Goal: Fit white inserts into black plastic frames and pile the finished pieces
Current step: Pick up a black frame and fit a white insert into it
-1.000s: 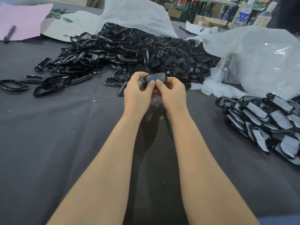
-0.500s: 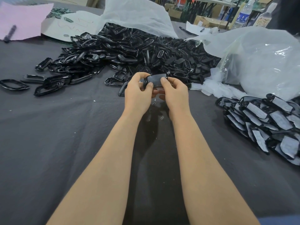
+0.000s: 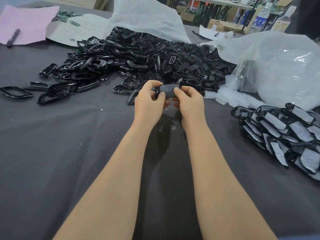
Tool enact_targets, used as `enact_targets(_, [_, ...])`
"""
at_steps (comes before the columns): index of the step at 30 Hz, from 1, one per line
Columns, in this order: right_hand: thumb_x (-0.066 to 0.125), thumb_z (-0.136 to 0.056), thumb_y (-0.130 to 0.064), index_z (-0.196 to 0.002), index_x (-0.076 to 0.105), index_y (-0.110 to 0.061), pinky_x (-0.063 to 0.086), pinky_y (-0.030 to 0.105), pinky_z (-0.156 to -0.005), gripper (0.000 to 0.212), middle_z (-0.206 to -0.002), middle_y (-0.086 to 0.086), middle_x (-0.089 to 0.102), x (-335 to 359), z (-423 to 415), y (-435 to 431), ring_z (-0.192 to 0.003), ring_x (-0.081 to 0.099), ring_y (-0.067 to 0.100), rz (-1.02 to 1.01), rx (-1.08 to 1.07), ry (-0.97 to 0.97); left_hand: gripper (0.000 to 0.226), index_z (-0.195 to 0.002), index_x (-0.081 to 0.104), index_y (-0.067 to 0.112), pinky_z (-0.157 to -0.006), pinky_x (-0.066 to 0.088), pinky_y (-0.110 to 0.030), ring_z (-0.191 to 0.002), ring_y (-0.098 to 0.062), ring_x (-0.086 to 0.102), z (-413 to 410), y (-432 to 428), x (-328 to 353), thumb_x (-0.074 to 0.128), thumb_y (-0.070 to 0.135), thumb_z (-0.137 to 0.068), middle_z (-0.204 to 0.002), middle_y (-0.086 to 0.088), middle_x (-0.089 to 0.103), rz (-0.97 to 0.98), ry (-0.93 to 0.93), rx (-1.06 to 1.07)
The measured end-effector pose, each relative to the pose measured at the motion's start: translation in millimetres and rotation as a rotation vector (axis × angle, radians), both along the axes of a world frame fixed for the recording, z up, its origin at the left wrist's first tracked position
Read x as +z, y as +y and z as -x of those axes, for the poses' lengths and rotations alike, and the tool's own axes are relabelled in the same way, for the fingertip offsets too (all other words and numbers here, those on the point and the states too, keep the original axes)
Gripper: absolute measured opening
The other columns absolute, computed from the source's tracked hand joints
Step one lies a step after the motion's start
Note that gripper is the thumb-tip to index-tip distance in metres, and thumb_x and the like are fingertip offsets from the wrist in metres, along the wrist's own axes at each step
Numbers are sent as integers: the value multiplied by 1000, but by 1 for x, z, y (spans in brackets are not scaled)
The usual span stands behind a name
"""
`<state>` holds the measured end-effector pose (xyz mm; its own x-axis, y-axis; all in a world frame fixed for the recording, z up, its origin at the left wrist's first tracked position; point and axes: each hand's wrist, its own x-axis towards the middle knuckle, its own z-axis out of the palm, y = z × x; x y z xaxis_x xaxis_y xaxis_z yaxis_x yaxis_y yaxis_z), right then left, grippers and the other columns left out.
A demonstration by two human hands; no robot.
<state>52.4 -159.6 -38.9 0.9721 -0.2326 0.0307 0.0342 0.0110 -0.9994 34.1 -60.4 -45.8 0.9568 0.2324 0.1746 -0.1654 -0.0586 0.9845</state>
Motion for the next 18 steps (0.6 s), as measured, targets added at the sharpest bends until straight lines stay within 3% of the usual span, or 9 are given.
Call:
enact_targets(4, [61, -92, -16, -93, 63, -15, 50, 21, -65, 3, -81, 0, 65, -1, -1, 0, -71, 59, 10, -8, 1, -14, 32, -89, 52, 35, -74, 60, -32, -63, -3, 67, 0, 1, 0, 53, 3, -95, -77, 1, 69, -10, 1, 2])
enact_targets(9, [59, -93, -12, -86, 62, -17, 50, 19, -65, 9, -83, 1, 64, -1, -2, -1, -71, 58, 8, -2, -8, -46, 32, -88, 51, 36, -72, 61, -34, -61, -1, 67, 1, 1, 2, 53, 4, -94, -75, 2, 68, -32, 4, 6])
enact_targets(15, [60, -92, -13, -83, 62, -21, 48, 17, -61, 12, -82, -1, 64, -2, -1, 0, -71, 58, 8, -4, 19, -45, 12, -88, 53, 30, -67, 60, -34, -54, -6, 64, 3, 1, 2, 58, 22, -94, -68, -1, 67, -59, -4, 50])
enact_targets(18, [61, -91, -13, -82, 62, -22, 47, 18, -60, 13, -77, -4, 63, -1, 0, 1, -66, 56, 6, 32, 42, -51, 13, -86, 52, 27, -63, 59, -31, -52, -5, 65, 2, 3, 2, 55, 19, -96, -70, -3, 68, -67, 9, 84])
